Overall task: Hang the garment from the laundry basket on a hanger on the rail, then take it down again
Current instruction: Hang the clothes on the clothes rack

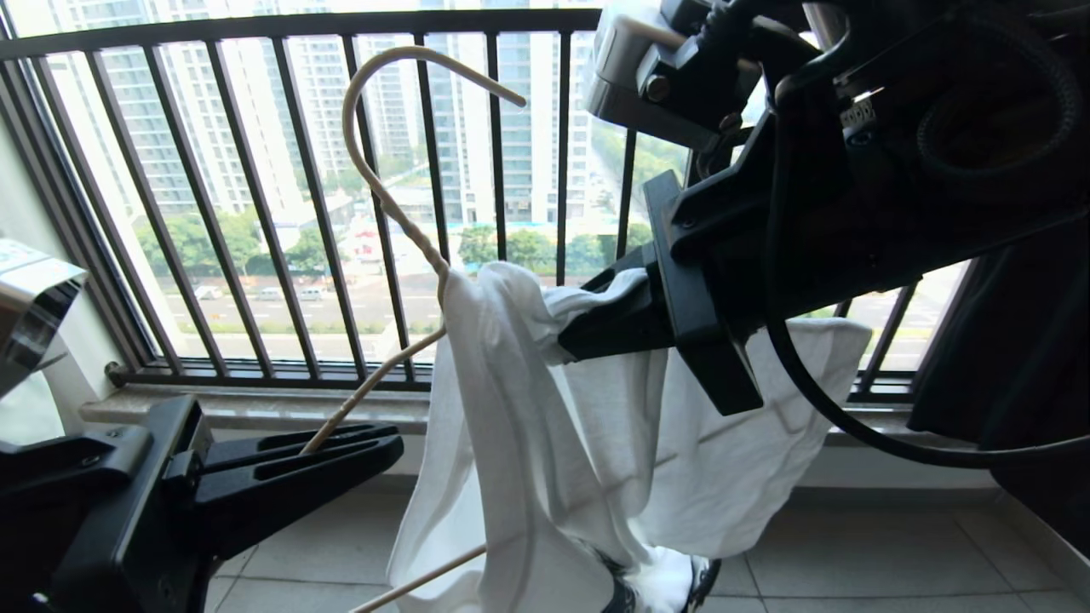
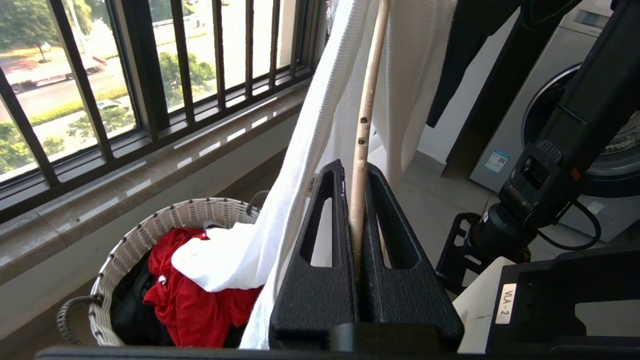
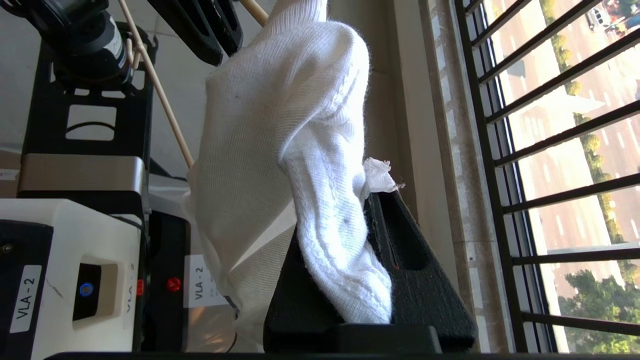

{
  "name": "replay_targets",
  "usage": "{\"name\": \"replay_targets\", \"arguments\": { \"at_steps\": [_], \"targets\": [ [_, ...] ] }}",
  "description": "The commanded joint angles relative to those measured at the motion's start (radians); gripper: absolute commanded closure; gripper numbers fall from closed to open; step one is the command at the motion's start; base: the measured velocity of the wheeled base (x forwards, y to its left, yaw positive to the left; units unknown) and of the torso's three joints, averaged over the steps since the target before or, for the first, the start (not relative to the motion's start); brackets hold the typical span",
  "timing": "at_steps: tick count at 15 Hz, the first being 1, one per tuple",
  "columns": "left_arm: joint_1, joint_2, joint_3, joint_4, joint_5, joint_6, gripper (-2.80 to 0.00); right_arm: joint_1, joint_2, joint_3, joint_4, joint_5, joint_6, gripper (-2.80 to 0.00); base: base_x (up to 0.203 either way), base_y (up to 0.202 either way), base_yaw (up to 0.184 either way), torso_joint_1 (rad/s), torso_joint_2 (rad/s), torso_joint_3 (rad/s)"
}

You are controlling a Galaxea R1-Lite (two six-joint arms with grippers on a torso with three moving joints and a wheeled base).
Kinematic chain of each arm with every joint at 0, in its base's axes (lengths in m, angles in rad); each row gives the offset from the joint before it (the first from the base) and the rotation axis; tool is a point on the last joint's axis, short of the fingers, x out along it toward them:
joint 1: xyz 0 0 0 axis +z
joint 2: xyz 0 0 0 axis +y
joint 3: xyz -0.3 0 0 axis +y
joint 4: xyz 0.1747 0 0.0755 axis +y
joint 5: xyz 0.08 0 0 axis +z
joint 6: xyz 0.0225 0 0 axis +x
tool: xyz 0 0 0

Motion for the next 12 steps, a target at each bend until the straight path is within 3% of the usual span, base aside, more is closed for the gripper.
{"name": "replay_targets", "arguments": {
  "at_steps": [1,9,11,12],
  "targets": [
    [0.001,-0.002,-0.003,0.0,0.0,0.0,0.0,0.0,-0.013,-0.001,0.002,0.003,-0.003,0.0,0.0,0.0,0.0,0.0,0.0,0.0],
    [0.026,-0.072,-0.044,0.01,0.0,0.001,0.0,-0.001,-0.041,0.005,0.053,-0.002,-0.003,0.0,0.0,0.0,0.0,0.0,0.0,0.0],
    [0.029,-0.097,-0.071,0.09,-0.001,0.004,0.0,-0.001,-0.047,0.006,0.053,-0.002,-0.003,0.0,0.0,0.0,0.0,0.0,0.0,0.0],
    [0.03,-0.099,-0.079,0.139,-0.001,0.026,-1.19,-0.001,-0.049,0.006,0.053,-0.002,-0.003,0.0,0.0,0.0,0.0,0.0,0.0,0.0]
  ]
}}
